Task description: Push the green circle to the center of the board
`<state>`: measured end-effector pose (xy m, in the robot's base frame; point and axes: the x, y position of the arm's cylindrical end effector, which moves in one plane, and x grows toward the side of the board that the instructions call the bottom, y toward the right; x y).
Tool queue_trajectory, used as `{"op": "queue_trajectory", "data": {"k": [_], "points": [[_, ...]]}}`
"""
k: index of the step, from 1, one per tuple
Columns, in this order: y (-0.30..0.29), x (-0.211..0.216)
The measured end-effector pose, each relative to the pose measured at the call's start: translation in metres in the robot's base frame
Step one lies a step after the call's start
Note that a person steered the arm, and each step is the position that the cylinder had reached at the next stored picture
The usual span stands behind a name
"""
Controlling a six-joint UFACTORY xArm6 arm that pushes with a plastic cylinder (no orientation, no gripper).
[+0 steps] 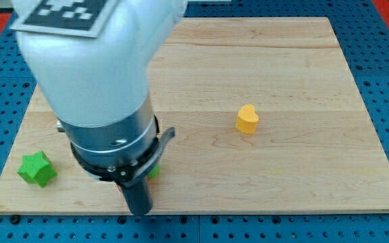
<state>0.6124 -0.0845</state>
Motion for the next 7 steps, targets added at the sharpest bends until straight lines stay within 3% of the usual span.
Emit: {"op": "queue_trajectory", "data": {"k": [4, 6, 7], "points": [[-0.082, 0.001], [-0.081, -0.041], [-0.026, -0.044]]}}
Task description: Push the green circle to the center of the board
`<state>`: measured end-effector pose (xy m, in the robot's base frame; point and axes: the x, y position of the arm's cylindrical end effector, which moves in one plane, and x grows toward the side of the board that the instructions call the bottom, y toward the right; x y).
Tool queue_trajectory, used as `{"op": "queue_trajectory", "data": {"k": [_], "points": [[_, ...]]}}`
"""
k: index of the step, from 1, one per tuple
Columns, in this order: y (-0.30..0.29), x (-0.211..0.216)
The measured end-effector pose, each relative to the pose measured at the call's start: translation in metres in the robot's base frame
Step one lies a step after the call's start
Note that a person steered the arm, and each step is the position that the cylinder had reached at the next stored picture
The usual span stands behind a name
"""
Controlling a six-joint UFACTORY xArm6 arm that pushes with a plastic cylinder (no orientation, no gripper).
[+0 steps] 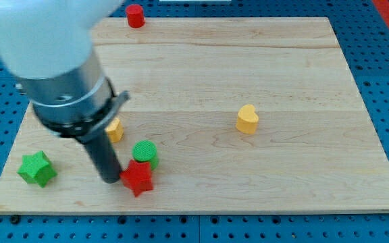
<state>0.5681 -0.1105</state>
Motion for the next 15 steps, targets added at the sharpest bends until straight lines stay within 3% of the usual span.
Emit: {"op": "queue_trajectory", "data": {"k": [3, 8, 11, 12, 13, 15], "points": [[0.030, -0.001], [0.028, -0.028], [0.037, -0.015], [0.024, -0.054], [0.051, -0.059], [0.080, -0.125]]}}
